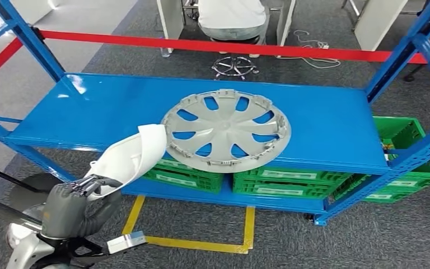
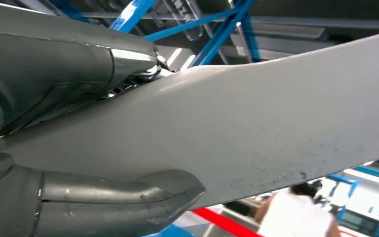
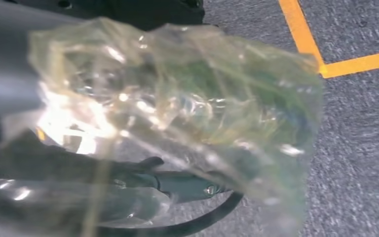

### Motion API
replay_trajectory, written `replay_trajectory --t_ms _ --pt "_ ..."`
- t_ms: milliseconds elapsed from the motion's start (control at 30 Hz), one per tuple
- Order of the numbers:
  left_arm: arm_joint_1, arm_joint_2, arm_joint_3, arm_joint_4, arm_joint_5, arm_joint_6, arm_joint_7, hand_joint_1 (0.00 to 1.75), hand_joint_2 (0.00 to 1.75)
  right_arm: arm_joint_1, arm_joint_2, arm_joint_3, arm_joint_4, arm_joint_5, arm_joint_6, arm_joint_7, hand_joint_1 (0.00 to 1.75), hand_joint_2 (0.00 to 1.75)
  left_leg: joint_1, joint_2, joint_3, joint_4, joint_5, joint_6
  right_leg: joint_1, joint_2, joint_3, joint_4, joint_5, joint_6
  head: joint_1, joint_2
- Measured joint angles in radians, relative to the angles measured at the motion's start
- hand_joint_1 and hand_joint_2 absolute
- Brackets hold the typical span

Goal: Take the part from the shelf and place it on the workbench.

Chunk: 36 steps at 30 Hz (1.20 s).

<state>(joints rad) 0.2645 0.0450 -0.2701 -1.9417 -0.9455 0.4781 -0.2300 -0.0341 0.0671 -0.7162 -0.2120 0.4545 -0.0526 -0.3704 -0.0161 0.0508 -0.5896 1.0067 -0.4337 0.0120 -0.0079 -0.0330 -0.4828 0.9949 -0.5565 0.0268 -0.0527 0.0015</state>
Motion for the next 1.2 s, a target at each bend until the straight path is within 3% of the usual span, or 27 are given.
replay_trajectory --t_ms 67,100,167,200,233,267,300,367,433,500,567,600,633,700,733,767,800,833,867,900,933,967,1000,1067,1100,1133,1200 --pt "0.002 0.0 -0.003 -0.001 -0.001 0.002 0.0 1.75 1.75 0.003 0.0 -0.001 0.0 0.001 0.0 -0.003 0.0 0.0 0.003 -0.004 -0.005 0.009 -0.008 -0.012 -0.002 0.007 -0.018 -0.001 0.012 -0.019 0.001 0.0" --pt "0.003 0.0 -0.004 -0.001 -0.001 0.002 0.0 1.75 1.75 0.004 0.0 -0.002 0.0 0.001 0.0 -0.004 0.0 0.0 0.005 -0.014 -0.012 0.028 -0.036 -0.019 -0.003 0.01 -0.027 -0.002 0.021 -0.03 -0.001 0.0" --pt "0.006 0.0 -0.005 -0.002 -0.001 0.004 0.0 1.75 1.75 0.002 0.0 -0.004 0.0 0.001 0.001 -0.005 0.0 0.0 0.01 -0.035 -0.038 0.121 -0.132 -0.031 -0.004 0.018 -0.048 -0.002 0.044 -0.043 -0.004 0.0" --pt "0.006 0.0 -0.006 -0.002 -0.001 0.004 0.0 1.75 1.75 0.002 0.0 -0.005 -0.001 0.001 0.001 -0.006 0.0 0.0 0.012 -0.04 -0.051 0.184 -0.179 -0.034 -0.004 0.024 -0.06 -0.001 0.056 -0.044 -0.005 0.0" --pt "0.006 0.0 -0.007 -0.002 -0.001 0.004 0.0 1.75 1.75 0.002 0.0 -0.006 -0.001 0.001 0.001 -0.007 0.0 0.0 0.014 -0.041 -0.058 0.237 -0.206 -0.035 -0.003 0.03 -0.072 0.0 0.068 -0.044 -0.005 0.0" --pt "0.007 0.0 -0.008 -0.002 -0.001 0.004 0.0 1.75 1.75 0.002 0.0 -0.007 -0.001 0.001 0.001 -0.007 0.0 0.0 0.014 -0.042 -0.052 0.264 -0.211 -0.034 -0.003 0.036 -0.088 0.002 0.08 -0.043 -0.005 0.0" --pt "0.007 0.0 -0.009 -0.002 -0.001 0.004 0.0 1.75 1.75 0.002 0.0 -0.008 -0.001 0.001 0.002 -0.007 0.0 0.0 0.015 -0.043 -0.03 0.256 -0.195 -0.032 -0.003 0.043 -0.102 0.003 0.091 -0.041 -0.005 0.0" --pt "0.006 0.0 -0.01 -0.002 -0.001 0.004 0.0 1.75 1.75 0.002 0.0 -0.008 -0.001 0.001 0.002 -0.007 0.0 0.0 0.014 -0.061 0.058 0.143 -0.139 -0.021 -0.003 0.059 -0.125 0.004 0.111 -0.036 -0.005 0.0" --pt "0.006 0.0 -0.011 -0.004 -0.001 0.004 0.0 1.75 1.75 0.001 0.002 -0.009 -0.001 0.001 0.003 -0.007 0.0 0.0 0.012 -0.096 0.148 0.002 -0.118 -0.006 -0.002 0.075 -0.141 0.005 0.131 -0.028 -0.005 0.0" --pt "0.006 0.0 -0.011 -0.006 -0.003 0.005 0.0 1.75 1.75 0.001 0.003 -0.01 -0.001 0.001 0.003 -0.007 0.0 0.0 0.008 -0.109 0.176 -0.057 -0.121 0.002 -0.004 0.089 -0.151 0.0 0.154 -0.017 -0.004 0.0" --pt "0.005 0.0 -0.012 -0.006 -0.004 0.006 0.0 1.75 1.75 0.005 0.002 -0.013 -0.001 0.001 0.003 -0.007 0.0 0.0 0.009 -0.09 0.161 -0.066 -0.103 0.01 -0.005 0.098 -0.16 -0.007 0.167 -0.004 -0.004 0.0" --pt "0.004 0.0 -0.013 -0.007 -0.004 0.006 0.0 1.75 1.75 0.006 0.001 -0.014 0.0 0.0 0.003 -0.007 0.0 0.0 0.011 -0.08 0.15 -0.07 -0.09 0.017 -0.004 0.091 -0.169 0.004 0.148 0.0 -0.002 0.0" --pt "0.005 0.0 -0.014 -0.007 -0.004 0.006 0.0 1.75 1.75 0.007 0.0 -0.014 0.0 0.0 0.003 -0.007 0.0 0.0 0.014 -0.069 0.137 -0.074 -0.076 0.023 -0.004 0.078 -0.183 0.033 0.108 0.004 0.001 0.0" --pt "0.007 0.0 -0.016 -0.007 -0.004 0.007 0.0 1.75 1.75 0.005 0.0 -0.014 0.0 0.0 0.003 -0.007 0.0 0.0 0.013 -0.048 0.107 -0.075 -0.052 0.03 -0.007 0.048 -0.214 0.152 -0.003 0.012 0.006 0.0" --pt "0.008 0.0 -0.017 -0.007 -0.004 0.007 0.0 1.75 1.75 0.004 0.0 -0.014 0.0 0.001 0.003 -0.007 0.0 0.0 0.012 -0.036 0.092 -0.073 -0.04 0.029 -0.008 0.041 -0.223 0.219 -0.037 0.017 0.006 0.0" --pt "0.008 0.0 -0.018 -0.007 -0.004 0.007 0.0 1.75 1.75 0.004 0.0 -0.014 0.0 0.001 0.003 -0.007 0.0 0.0 0.011 -0.026 0.076 -0.071 -0.028 0.028 -0.01 0.038 -0.223 0.269 -0.042 0.021 0.006 0.0" --pt "0.008 0.0 -0.019 -0.007 -0.004 0.007 0.0 1.75 1.75 0.003 0.0 -0.014 0.0 0.001 0.003 -0.007 0.0 0.0 0.01 -0.016 0.06 -0.068 -0.018 0.027 -0.011 0.036 -0.209 0.29 -0.022 0.024 0.006 0.0" --pt "0.008 0.0 -0.019 -0.007 -0.004 0.007 0.0 1.75 1.75 0.003 0.0 -0.015 -0.001 0.001 0.003 -0.007 0.0 0.0 0.01 -0.008 0.044 -0.064 -0.008 0.024 -0.011 0.034 -0.177 0.275 0.01 0.026 0.006 0.0" --pt "0.008 0.0 -0.02 -0.007 -0.004 0.007 0.0 1.75 1.75 0.003 0.0 -0.015 -0.001 0.001 0.003 -0.008 0.0 0.0 0.01 -0.002 0.03 -0.057 -0.001 0.02 -0.012 0.031 -0.127 0.223 0.036 0.026 0.006 0.0" --pt "0.008 0.0 -0.02 -0.007 -0.005 0.007 0.001 1.75 1.75 0.003 0.0 -0.015 -0.001 0.001 0.003 -0.01 0.0 0.0 0.009 0.002 0.017 -0.049 0.006 0.015 -0.011 0.028 -0.06 0.146 0.044 0.025 0.007 0.0" --pt "0.007 0.0 -0.02 -0.008 -0.005 0.007 0.001 1.75 1.75 0.002 0.0 -0.015 -0.002 0.002 0.004 -0.012 0.0 0.0 0.008 0.005 0.006 -0.04 0.012 0.01 -0.011 0.026 0.003 0.061 0.032 0.022 0.006 0.0" --pt "0.006 0.0 -0.02 -0.008 -0.005 0.007 0.002 1.75 1.75 0.002 0.0 -0.015 -0.002 0.002 0.005 -0.015 0.0 0.0 0.007 0.008 -0.002 -0.033 0.018 0.005 -0.01 0.026 0.047 -0.005 0.013 0.019 0.006 0.0" --pt "0.005 0.0 -0.02 -0.009 -0.006 0.007 0.003 1.75 1.75 0.002 0.0 -0.015 -0.002 0.002 0.006 -0.017 0.0 0.0 0.007 0.011 -0.008 -0.028 0.026 0.0 -0.008 0.027 0.068 -0.044 -0.003 0.015 0.006 0.0" --pt "0.005 0.001 -0.02 -0.009 -0.007 0.007 0.003 1.75 1.75 0.005 0.0 -0.016 -0.002 0.002 0.008 -0.019 0.0 0.0 0.009 0.01 -0.018 -0.023 0.035 -0.01 -0.008 0.025 0.055 -0.059 -0.003 0.001 0.006 0.0" --pt "0.006 0.001 -0.02 -0.009 -0.007 0.007 0.004 1.75 1.75 0.006 0.0 -0.016 -0.001 0.002 0.008 -0.019 0.0 0.0 0.011 0.001 -0.025 -0.014 0.018 -0.016 -0.009 0.024 0.044 -0.059 0.005 -0.009 0.006 0.0" --pt "0.008 0.002 -0.021 -0.009 -0.007 0.007 0.004 1.75 1.75 0.006 0.0 -0.016 -0.001 0.002 0.009 -0.019 0.0 0.0 0.013 -0.012 -0.033 0.01 -0.019 -0.023 -0.01 0.022 0.033 -0.059 0.016 -0.018 0.005 0.0" --pt "0.009 0.002 -0.021 -0.009 -0.007 0.006 0.005 1.75 1.75 0.005 0.0 -0.016 -0.001 0.002 0.009 -0.02 0.0 0.0 0.019 -0.035 -0.051 0.108 -0.128 -0.035 -0.011 0.021 0.011 -0.058 0.038 -0.029 0.003 0.0"
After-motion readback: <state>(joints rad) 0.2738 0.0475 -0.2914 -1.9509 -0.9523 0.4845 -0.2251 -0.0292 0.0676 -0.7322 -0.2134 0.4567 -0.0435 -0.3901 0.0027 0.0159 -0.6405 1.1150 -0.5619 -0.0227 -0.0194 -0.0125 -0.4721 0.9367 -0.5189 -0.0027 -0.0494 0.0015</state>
